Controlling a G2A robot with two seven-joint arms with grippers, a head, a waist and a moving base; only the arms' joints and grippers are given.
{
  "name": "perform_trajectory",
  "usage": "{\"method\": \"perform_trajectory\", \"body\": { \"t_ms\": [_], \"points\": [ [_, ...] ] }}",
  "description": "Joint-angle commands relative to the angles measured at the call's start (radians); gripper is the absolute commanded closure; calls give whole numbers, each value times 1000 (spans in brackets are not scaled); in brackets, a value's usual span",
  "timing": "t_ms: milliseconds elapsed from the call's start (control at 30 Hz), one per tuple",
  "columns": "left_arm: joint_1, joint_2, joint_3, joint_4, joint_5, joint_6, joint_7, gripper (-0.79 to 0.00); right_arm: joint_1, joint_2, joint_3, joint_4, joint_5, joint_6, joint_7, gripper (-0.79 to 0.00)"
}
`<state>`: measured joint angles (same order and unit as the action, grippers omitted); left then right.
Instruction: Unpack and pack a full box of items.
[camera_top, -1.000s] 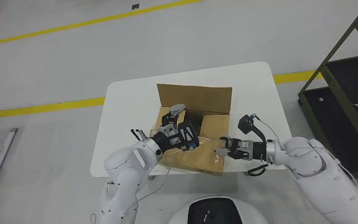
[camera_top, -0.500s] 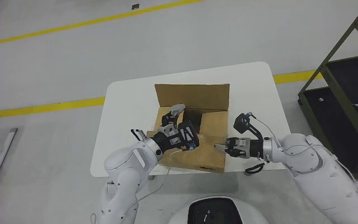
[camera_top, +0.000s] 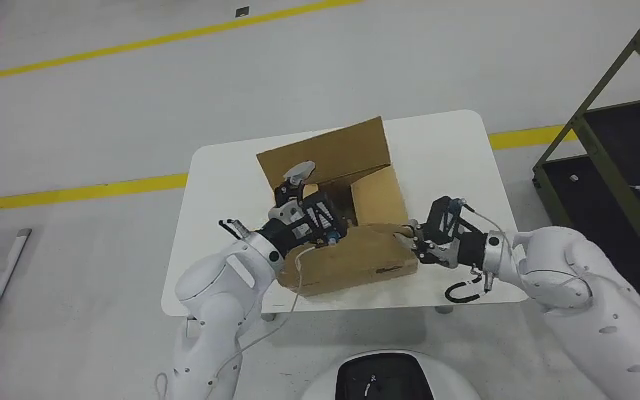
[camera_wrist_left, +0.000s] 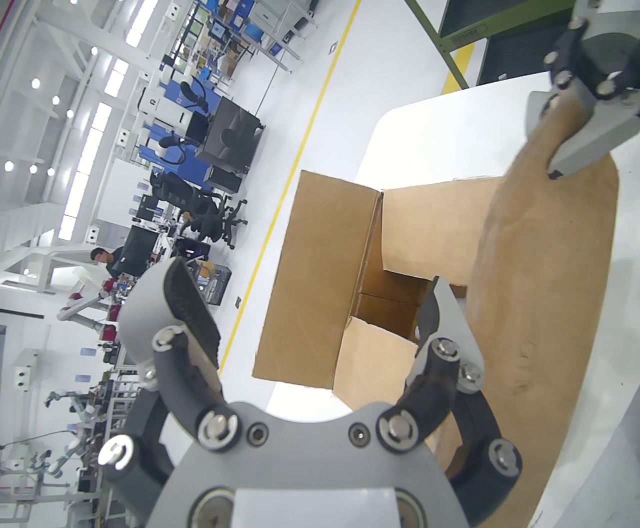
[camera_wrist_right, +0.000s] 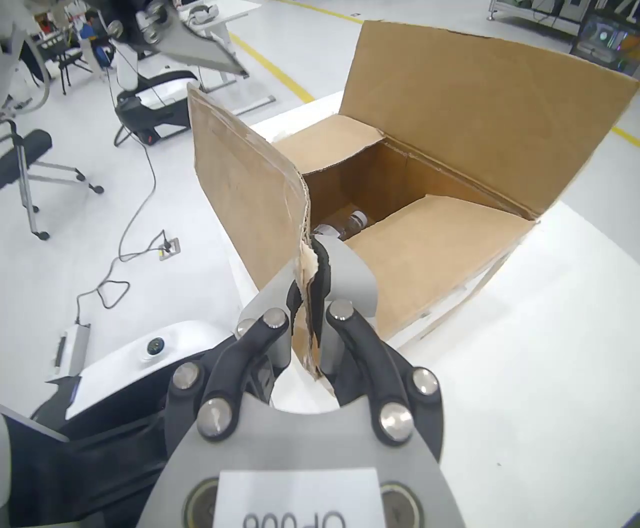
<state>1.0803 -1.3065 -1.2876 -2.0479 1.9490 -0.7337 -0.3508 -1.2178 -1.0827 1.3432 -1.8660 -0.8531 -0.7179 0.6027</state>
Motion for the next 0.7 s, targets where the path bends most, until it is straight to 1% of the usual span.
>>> {"method": "perform_trajectory", "body": {
  "t_ms": [0, 100, 167, 433, 533, 667],
  "points": [
    [-16, -1, 13, 19, 8, -2, -37, -785, -17, 1, -7, -13, -58, -1, -31, 0],
    [-48, -1, 45, 58, 67, -10, -104, -785, -44, 1, -25, -23, -122, -5, -78, 0],
    [-61, -1, 66, 82, 103, -11, -129, -785, -52, 2, -28, -31, -155, 1, -107, 0],
    [-86, -2, 96, 131, 119, -38, -177, -785, -92, 7, -3, -68, -236, 2, -228, 0],
    [-92, -2, 101, 137, 109, -64, -189, -785, -105, 9, 8, -79, -254, 10, -272, 0],
    [-95, -1, 112, 137, 76, -130, -199, -785, -108, 8, 10, -63, -249, 37, -302, 0]
  ]
}}
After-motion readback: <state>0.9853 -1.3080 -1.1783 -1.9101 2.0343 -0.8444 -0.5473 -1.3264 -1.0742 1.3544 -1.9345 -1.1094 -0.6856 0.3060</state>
